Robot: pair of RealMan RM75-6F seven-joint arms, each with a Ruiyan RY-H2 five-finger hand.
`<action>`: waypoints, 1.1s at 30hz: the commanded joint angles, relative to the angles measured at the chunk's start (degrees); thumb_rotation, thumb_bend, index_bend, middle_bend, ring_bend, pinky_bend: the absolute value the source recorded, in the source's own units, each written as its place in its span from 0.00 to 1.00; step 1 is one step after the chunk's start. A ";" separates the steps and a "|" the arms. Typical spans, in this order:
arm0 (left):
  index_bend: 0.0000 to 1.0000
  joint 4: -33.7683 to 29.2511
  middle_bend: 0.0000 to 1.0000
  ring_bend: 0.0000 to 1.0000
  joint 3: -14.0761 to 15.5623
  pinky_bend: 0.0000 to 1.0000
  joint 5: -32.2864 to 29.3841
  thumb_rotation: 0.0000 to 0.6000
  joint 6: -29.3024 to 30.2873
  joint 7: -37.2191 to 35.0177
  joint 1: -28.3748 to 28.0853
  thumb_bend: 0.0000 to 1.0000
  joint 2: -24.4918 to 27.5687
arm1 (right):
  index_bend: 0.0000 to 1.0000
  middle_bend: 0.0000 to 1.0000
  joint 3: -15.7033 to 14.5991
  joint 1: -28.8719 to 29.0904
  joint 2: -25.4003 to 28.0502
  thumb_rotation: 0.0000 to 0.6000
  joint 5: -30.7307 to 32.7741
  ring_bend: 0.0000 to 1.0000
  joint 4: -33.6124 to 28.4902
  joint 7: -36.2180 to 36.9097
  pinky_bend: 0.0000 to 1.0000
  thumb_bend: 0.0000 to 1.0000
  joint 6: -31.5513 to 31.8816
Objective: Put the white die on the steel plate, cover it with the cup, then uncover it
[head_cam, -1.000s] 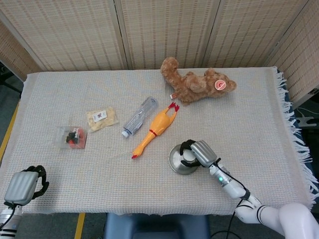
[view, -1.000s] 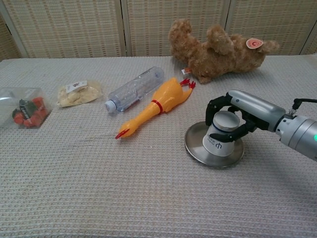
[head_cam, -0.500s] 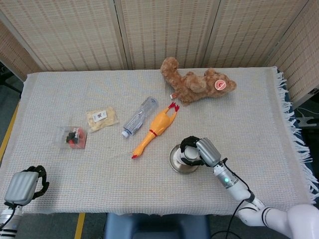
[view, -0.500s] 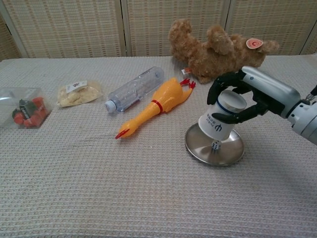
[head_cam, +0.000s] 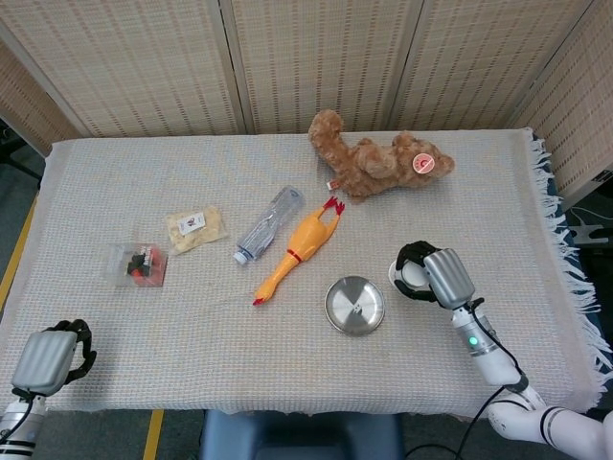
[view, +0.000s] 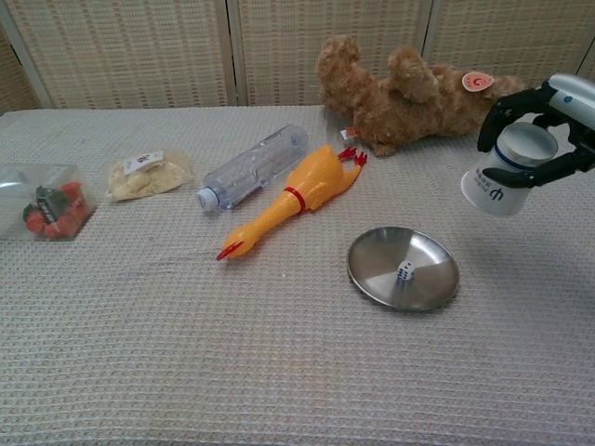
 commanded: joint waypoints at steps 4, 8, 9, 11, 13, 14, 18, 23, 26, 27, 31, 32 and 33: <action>0.26 -0.13 0.39 0.36 0.04 0.56 -0.51 1.00 -0.47 0.25 -0.12 0.36 0.08 | 0.54 0.44 0.22 -1.40 -1.18 1.00 2.97 0.36 9.60 10.74 0.60 0.19 -4.92; 0.26 -0.28 0.39 0.36 0.04 0.56 -0.42 1.00 -0.28 0.16 -0.07 0.36 0.18 | 0.45 0.42 -1.51 -1.24 -1.53 1.00 2.43 0.30 13.74 12.06 0.60 0.19 -8.57; 0.26 -0.26 0.39 0.36 0.05 0.56 -0.39 1.00 -0.24 0.15 -0.06 0.36 0.18 | 0.42 0.40 -1.90 -1.15 -1.40 1.00 2.31 0.28 14.29 12.47 0.60 0.19 -9.61; 0.26 -0.23 0.39 0.36 0.05 0.56 -0.42 1.00 -0.31 0.17 -0.10 0.36 0.16 | 0.34 0.35 -2.18 -1.11 -1.50 1.00 2.07 0.23 15.23 13.51 0.59 0.19 -10.35; 0.26 -0.22 0.39 0.36 0.07 0.56 -0.49 1.00 -0.44 0.28 -0.15 0.36 0.13 | 0.31 0.31 -2.46 -1.15 -1.85 1.00 1.64 0.19 16.20 14.53 0.59 0.19 -10.47; 0.26 -0.22 0.39 0.36 0.10 0.56 -0.50 1.00 -0.48 0.34 -0.16 0.36 0.13 | 0.29 0.29 -2.61 -1.15 -2.05 1.00 1.30 0.17 16.72 15.05 0.58 0.19 -10.35; 0.26 -0.28 0.39 0.36 0.14 0.56 -0.47 1.00 -0.52 0.48 -0.20 0.36 0.13 | 0.23 0.23 -3.29 -1.16 -3.16 1.00 -0.27 0.12 19.16 16.68 0.55 0.19 -9.35; 0.26 -0.32 0.39 0.36 0.12 0.56 -0.44 1.00 -0.32 0.36 -0.13 0.36 0.16 | 0.19 0.18 -3.72 -1.51 -4.35 1.00 -1.72 0.06 21.54 16.26 0.42 0.16 -7.10; 0.26 -0.32 0.39 0.36 0.12 0.56 -0.48 1.00 -0.31 0.29 -0.12 0.36 0.19 | 0.16 0.15 -3.87 -1.84 -4.39 1.00 -2.22 0.02 21.89 15.56 0.32 0.14 -6.01; 0.26 -0.32 0.39 0.36 0.12 0.56 -0.48 1.00 -0.33 0.30 -0.13 0.36 0.19 | 0.15 0.14 -3.92 -1.94 -4.32 1.00 -2.33 0.01 21.91 15.28 0.30 0.14 -5.79; 0.26 -0.40 0.39 0.36 0.18 0.56 -0.41 1.00 -0.38 0.35 -0.17 0.36 0.22 | 0.12 0.11 -4.29 -2.00 -3.59 1.00 -2.52 0.00 21.63 13.95 0.26 0.13 -6.40; 0.26 -0.44 0.39 0.36 0.21 0.56 -0.36 1.00 -0.33 0.39 -0.15 0.37 0.24 | 0.11 0.10 -4.34 -1.99 -3.36 1.00 -2.52 0.00 21.50 13.48 0.26 0.12 -6.60; 0.26 -0.45 0.39 0.36 0.21 0.56 -0.35 1.00 -0.32 0.40 -0.15 0.37 0.24 | 0.09 0.09 -4.34 -2.00 -3.29 1.00 -2.51 0.00 21.46 13.29 0.26 0.12 -6.63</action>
